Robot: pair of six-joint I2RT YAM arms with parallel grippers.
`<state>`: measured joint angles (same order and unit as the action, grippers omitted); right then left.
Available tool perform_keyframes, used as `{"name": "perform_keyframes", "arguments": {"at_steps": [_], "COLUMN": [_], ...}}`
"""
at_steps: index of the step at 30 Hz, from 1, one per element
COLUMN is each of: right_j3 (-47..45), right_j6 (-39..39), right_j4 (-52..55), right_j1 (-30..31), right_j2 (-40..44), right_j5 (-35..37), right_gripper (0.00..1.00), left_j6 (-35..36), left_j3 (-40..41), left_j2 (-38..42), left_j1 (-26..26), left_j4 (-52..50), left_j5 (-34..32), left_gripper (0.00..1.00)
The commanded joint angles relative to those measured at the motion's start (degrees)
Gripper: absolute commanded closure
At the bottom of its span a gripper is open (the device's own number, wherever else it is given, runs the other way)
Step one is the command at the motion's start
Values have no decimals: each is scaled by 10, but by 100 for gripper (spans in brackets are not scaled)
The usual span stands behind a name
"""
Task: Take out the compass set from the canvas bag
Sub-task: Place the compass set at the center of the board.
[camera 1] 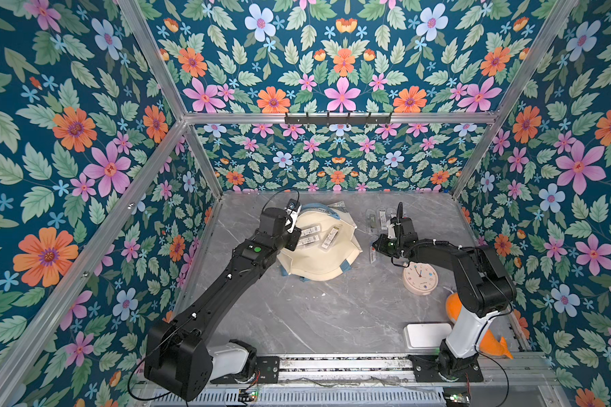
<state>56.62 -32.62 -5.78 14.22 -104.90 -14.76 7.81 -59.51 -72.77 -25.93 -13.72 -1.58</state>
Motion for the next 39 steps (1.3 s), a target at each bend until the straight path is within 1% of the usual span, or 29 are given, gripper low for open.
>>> {"name": "perform_keyframes", "arguments": {"at_steps": [1,4,15,17,20,26,34,39], "right_j3": [4,10,29,34,43,57,54,49], "right_j6": [-9,-5,21,25,27,23,16,31], "right_j4": [24,29,71,78,88,92,116,145], "right_j1": [-7,-12,-23,-23,-23,-22,-22,-17], "right_j2": [-11,-20,-24,-28,-41,-64,-60,-34], "right_j5": [6,-7,-18,-24,-39,-59,-46,-33], "right_gripper": [80,78,59,55,52,51,51,44], "left_j6": [-2,-2,-4,-4,-5,-5,-5,-5], "left_j3": [0,0,1,2,2,3,4,4], "left_j2": [4,4,4,4,6,7,10,9], "left_j1": [0,0,0,0,0,0,-1,-1], "left_j4": [24,25,28,28,28,27,27,26], "left_j5": [6,6,9,9,10,12,13,15], "left_gripper": [100,100,100,100,100,100,100,100]}}
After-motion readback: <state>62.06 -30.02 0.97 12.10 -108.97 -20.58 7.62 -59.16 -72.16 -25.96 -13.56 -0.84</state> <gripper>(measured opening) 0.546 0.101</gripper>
